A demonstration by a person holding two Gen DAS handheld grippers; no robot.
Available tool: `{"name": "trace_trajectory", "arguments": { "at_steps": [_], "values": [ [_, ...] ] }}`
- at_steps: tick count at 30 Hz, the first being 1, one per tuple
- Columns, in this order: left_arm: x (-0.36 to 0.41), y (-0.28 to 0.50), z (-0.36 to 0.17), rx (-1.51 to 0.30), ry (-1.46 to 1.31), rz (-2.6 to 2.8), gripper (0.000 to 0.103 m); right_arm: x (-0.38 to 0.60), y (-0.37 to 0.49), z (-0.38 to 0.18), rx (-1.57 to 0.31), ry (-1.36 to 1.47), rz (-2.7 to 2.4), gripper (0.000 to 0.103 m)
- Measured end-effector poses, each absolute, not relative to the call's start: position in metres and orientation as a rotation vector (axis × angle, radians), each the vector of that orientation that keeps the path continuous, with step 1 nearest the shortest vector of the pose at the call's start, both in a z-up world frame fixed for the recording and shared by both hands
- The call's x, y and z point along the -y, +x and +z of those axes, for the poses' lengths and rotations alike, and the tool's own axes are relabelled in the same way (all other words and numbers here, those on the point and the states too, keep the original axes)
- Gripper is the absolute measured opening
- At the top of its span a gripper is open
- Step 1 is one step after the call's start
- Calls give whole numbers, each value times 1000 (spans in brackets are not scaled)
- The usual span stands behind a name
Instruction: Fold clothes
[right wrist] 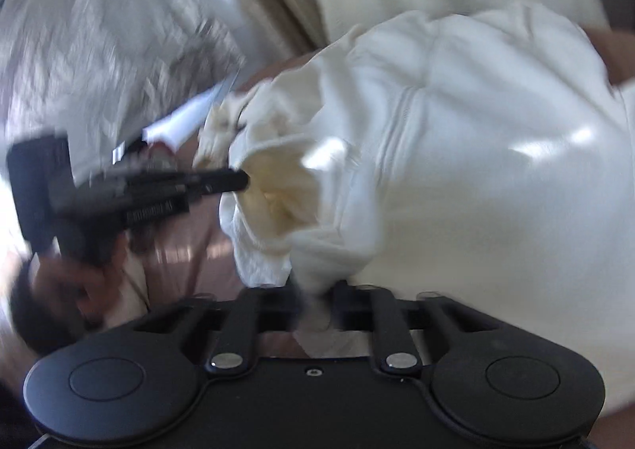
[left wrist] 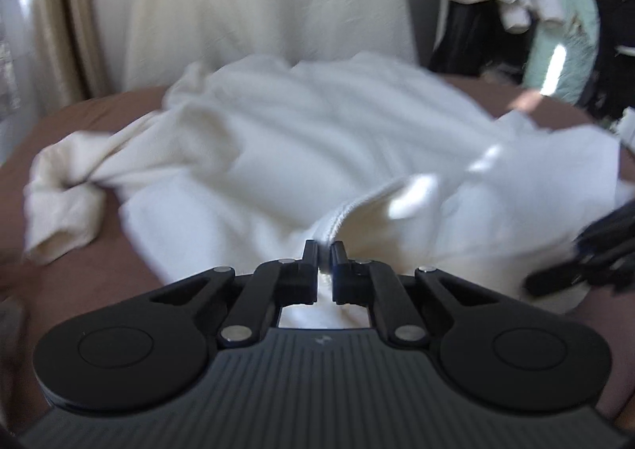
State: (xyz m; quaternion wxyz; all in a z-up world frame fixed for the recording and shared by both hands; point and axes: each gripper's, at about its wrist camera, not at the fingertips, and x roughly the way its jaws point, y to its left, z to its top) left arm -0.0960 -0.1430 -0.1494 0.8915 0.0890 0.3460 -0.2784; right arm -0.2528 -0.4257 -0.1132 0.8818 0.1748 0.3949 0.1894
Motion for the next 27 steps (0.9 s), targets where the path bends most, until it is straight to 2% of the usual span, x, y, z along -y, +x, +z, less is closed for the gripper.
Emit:
{"name": "trace_trajectory", "arguments": {
  "at_steps": [6,9,14,16,18,21,23,25,27],
  "values": [
    [98,-128,-161,-794,187,-543,6,414,-282,-105,-907,132,459,15],
    [91,-134,-162,-787,178,-519,5,417,-287,-103,-881,142,450,15],
    [80,-163,-111,-638,108,-550,4,420,-298,-66,-748,143,474,15],
    [75,-174,-97,-631,98,-561,4,419,-305,-58,-751,137,515,15],
    [75,-175,-102,-701,114,-545,4,417,-306,-64,-829,114,533,22],
    [73,-174,-125,-804,132,-498,4,414,-303,-82,-964,70,537,23],
    [70,-174,-133,-827,111,-490,4,415,-303,-81,-929,73,522,28],
    [70,-175,-136,-824,111,-488,4,420,-302,-71,-883,130,524,38],
    [72,-176,-135,-804,128,-487,4,424,-303,-65,-842,171,521,55]
  ]
}}
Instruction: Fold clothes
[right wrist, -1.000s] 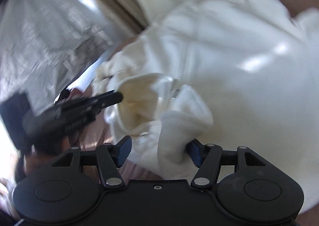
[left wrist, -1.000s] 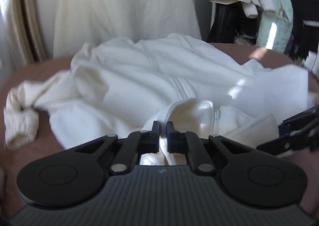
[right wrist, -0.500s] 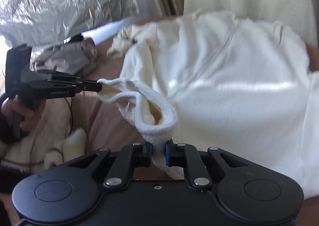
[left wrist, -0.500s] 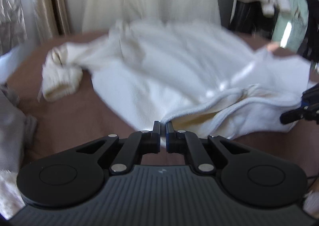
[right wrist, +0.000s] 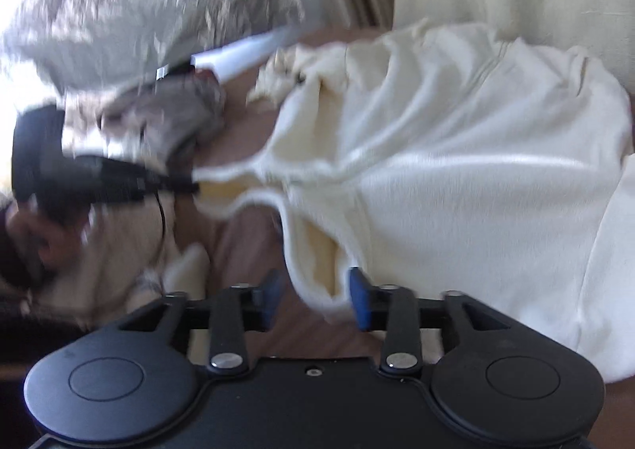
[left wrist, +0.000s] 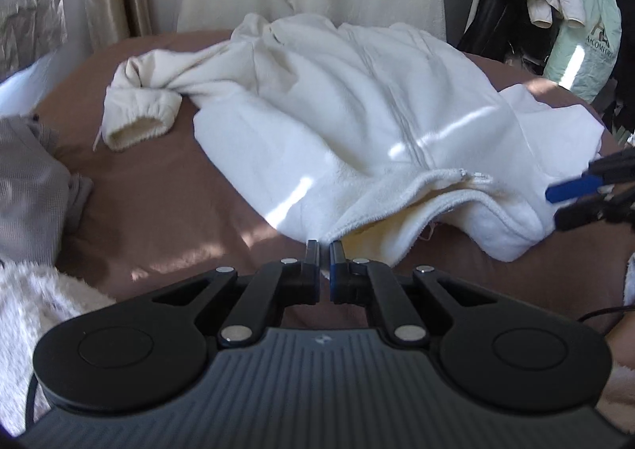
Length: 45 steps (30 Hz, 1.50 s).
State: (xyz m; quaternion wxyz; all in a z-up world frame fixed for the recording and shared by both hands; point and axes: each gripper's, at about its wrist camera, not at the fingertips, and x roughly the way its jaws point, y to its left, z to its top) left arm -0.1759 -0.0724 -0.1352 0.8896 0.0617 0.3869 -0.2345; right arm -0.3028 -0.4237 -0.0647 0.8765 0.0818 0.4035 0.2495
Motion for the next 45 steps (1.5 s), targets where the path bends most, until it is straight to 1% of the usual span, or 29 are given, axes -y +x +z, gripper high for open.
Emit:
{"name": "trace_trajectory", "arguments": {
  "at_steps": [1,3,6,11,16,18,19,20,21,22,23,25,27,28,29,30,32,33,34,37,39,42,45],
  "values": [
    [74,-175,-135,-799,137,-486,4,425,-304,-63,-823,187,518,57],
    [78,-173,-135,-789,153,-483,4,422,-302,-66,-818,204,490,57],
    [84,-170,-136,-779,171,-483,5,417,-294,-84,-889,230,389,57],
    [87,-161,-140,-781,157,-496,6,422,-279,-101,-948,382,323,57],
    [87,-151,-142,-799,164,-521,8,405,-269,-97,-925,291,238,57],
    [90,-148,-141,-803,190,-546,14,402,-268,-95,-917,275,218,57],
    [94,-147,-141,-806,219,-574,23,400,-268,-94,-912,268,208,56],
    [97,-145,-141,-809,248,-602,30,398,-267,-93,-910,257,200,56],
    [99,-142,-141,-814,266,-623,32,395,-268,-93,-912,237,198,44],
    [101,-136,-143,-823,258,-628,38,392,-267,-93,-917,215,193,22],
    [102,-130,-144,-833,250,-633,43,390,-267,-93,-920,193,188,17],
    [103,-118,-148,-855,227,-640,44,383,-269,-91,-890,133,174,17],
    [100,-102,-158,-889,163,-621,35,379,-268,-86,-862,71,162,18],
    [97,-98,-161,-899,140,-610,8,379,-266,-85,-863,60,167,19],
    [95,-97,-163,-893,124,-604,5,379,-264,-84,-866,56,169,19],
    [92,-97,-162,-879,111,-600,5,379,-261,-85,-868,53,166,22],
    [85,-108,-153,-811,100,-590,5,379,-258,-88,-875,39,160,22],
    [82,-115,-146,-773,111,-570,5,376,-259,-87,-862,5,148,17],
    [78,-124,-140,-742,120,-548,4,373,-260,-86,-849,-28,137,9],
    [64,-147,-128,-696,82,-504,4,361,-277,-62,-754,-119,134,7],
    [58,-159,-125,-702,48,-489,4,353,-290,-43,-688,-166,144,7],
    [63,-177,-128,-696,97,-479,4,349,-303,-37,-709,-151,207,6],
    [72,-184,-130,-673,142,-486,4,343,-309,-52,-763,-189,243,6]
  ]
}}
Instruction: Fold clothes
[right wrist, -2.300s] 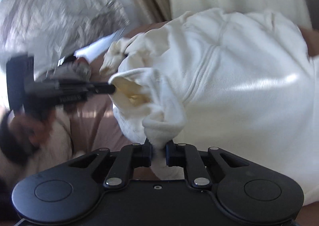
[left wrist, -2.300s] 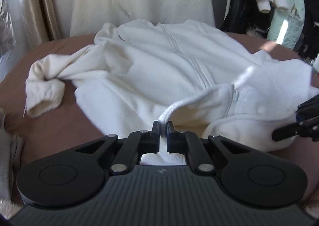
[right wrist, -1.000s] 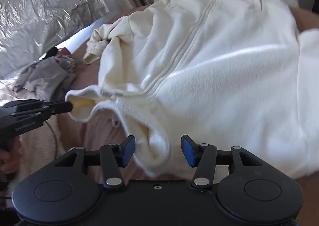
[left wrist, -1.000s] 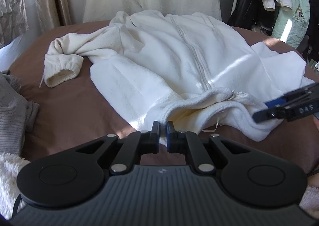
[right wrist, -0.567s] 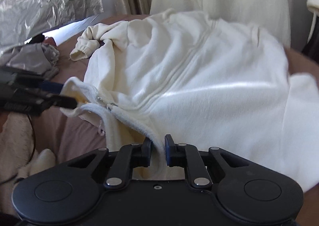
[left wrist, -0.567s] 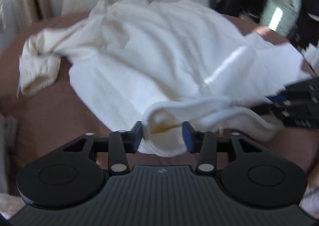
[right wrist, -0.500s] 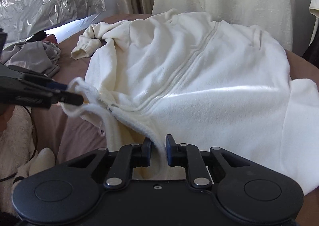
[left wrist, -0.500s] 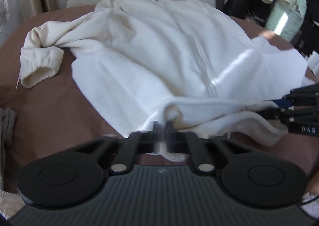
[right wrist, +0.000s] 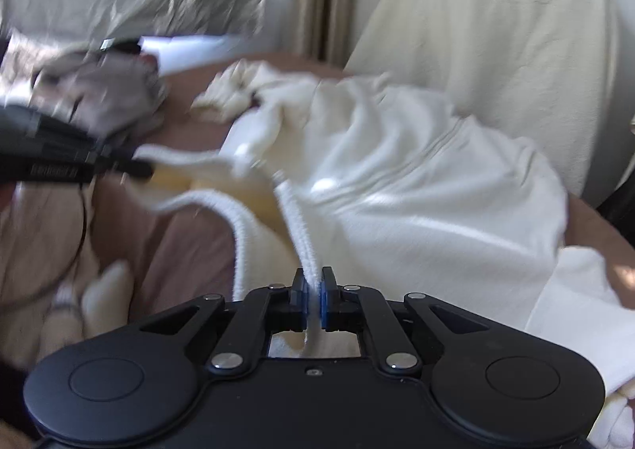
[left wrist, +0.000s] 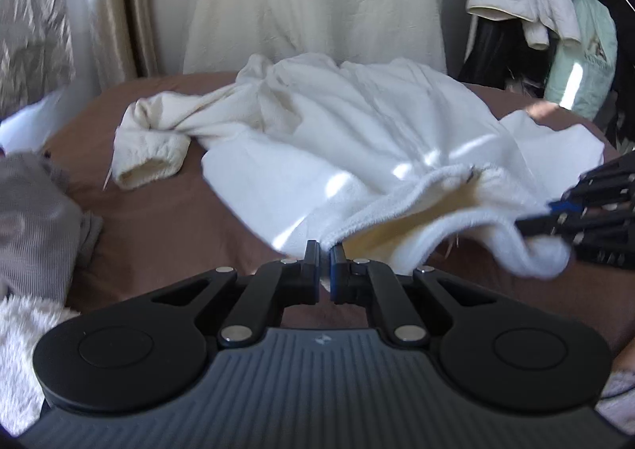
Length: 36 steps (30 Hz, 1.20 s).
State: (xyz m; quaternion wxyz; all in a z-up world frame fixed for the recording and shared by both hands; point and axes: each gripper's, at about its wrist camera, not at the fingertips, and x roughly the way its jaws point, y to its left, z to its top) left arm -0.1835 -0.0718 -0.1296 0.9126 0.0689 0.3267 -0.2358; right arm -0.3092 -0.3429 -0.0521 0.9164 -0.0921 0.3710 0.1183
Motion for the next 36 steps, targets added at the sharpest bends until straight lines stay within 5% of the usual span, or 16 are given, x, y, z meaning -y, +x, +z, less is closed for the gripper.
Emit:
{"name": "trace_trajectory", "arguments": {
  "at_steps": [23,27,29,36],
  "values": [
    [71,-171,-162,-850,172,-474,8,328,-300,-91,-929,-130,368,9],
    [62,-172,-154,-824,112,-495,19,330,-297,-95,-952,-118,373,9],
    [52,-172,-141,-779,5,-520,38,330,-297,-99,-973,-106,377,9],
    [58,-124,-97,-741,-42,-507,65,338,-294,-106,-982,-61,405,12]
  ]
}}
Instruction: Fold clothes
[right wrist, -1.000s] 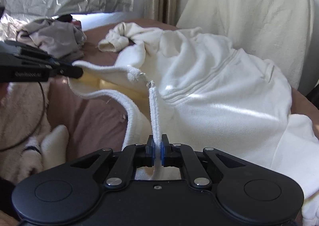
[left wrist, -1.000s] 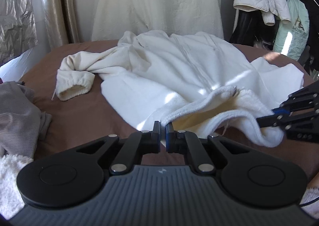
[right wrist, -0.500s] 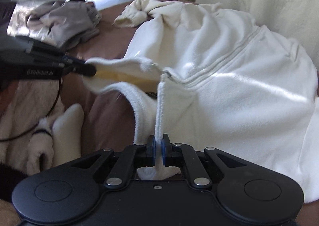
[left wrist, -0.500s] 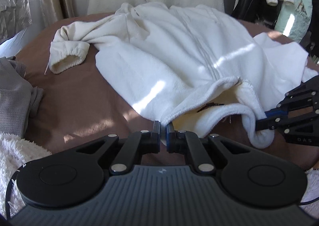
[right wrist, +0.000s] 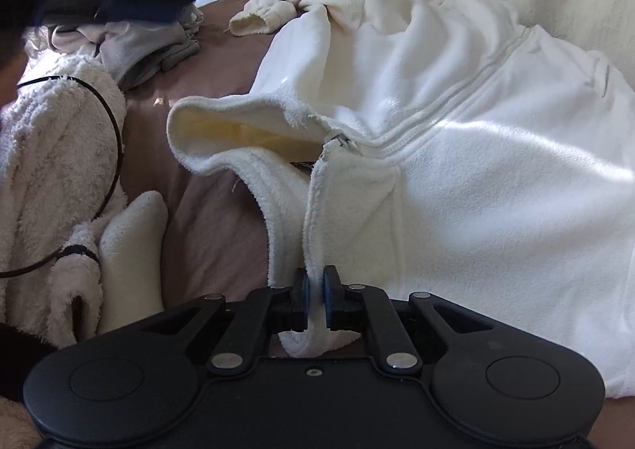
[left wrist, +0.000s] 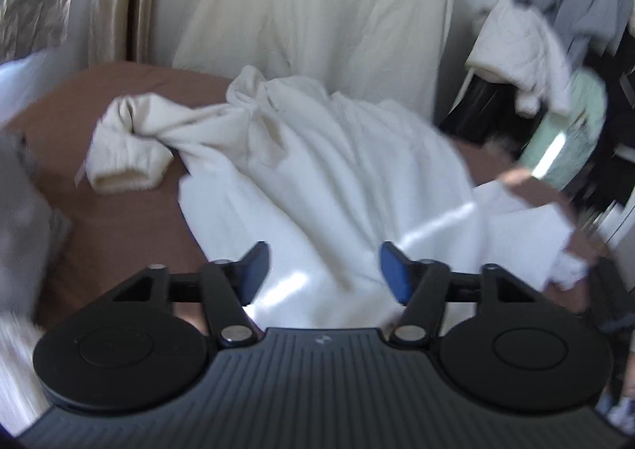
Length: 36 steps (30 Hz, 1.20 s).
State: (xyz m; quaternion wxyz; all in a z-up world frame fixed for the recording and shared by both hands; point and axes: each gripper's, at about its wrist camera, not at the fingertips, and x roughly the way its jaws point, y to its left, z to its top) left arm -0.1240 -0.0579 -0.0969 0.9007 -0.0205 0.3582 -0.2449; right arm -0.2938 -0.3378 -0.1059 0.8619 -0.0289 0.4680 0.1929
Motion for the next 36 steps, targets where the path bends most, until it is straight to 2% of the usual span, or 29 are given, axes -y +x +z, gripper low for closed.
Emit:
{"name": "trace_trajectory", "arguments": {
  "at_steps": [3,6,12,14,15,16,17,18,19,21,23,24,27,30,31,33,34,36],
  "values": [
    [66,-65,-107,-858,5,-439,65,342,-293,-104,-985,-32,436,13],
    [64,-3,-134,-1006,-85,-422,64,342,-296,-102,-980,-43,464,13],
    [69,28,-207,-1180,-194,-418,65,343,-297,-108,-964,-10,440,15],
    [70,24,-211,-1166,-163,-423,63,347,-294,-109,-958,19,429,17],
    [72,21,-208,-1138,-119,-423,59,349,-293,-109,-955,30,422,23],
    [75,16,-202,-1091,-53,-409,35,350,-291,-109,-956,33,414,27],
    [79,9,-197,-1034,21,-381,1,351,-289,-109,-957,37,407,31],
    [83,2,-193,-976,99,-347,0,353,-286,-108,-954,44,402,36],
    [86,-5,-188,-918,171,-309,0,354,-285,-107,-950,50,395,40],
    [87,-19,-176,-803,281,-219,0,355,-284,-105,-938,54,380,40],
    [77,-29,-163,-731,308,-128,0,352,-288,-104,-941,35,413,30],
    [66,-29,-161,-749,252,-117,0,348,-291,-105,-953,7,438,19],
    [37,-24,-159,-794,59,-149,0,340,-296,-107,-982,-48,481,19],
    [34,-10,-158,-808,-69,-254,5,341,-293,-106,-1000,-41,485,19],
    [39,-2,-156,-812,-76,-276,10,343,-292,-106,-1007,-31,487,19],
    [47,18,-158,-827,-54,-302,28,346,-290,-106,-1013,-9,491,19],
    [52,28,-160,-837,-32,-311,43,350,-290,-104,-1012,10,495,20],
    [59,48,-164,-856,8,-329,48,362,-293,-94,-987,58,516,21]
  ]
}}
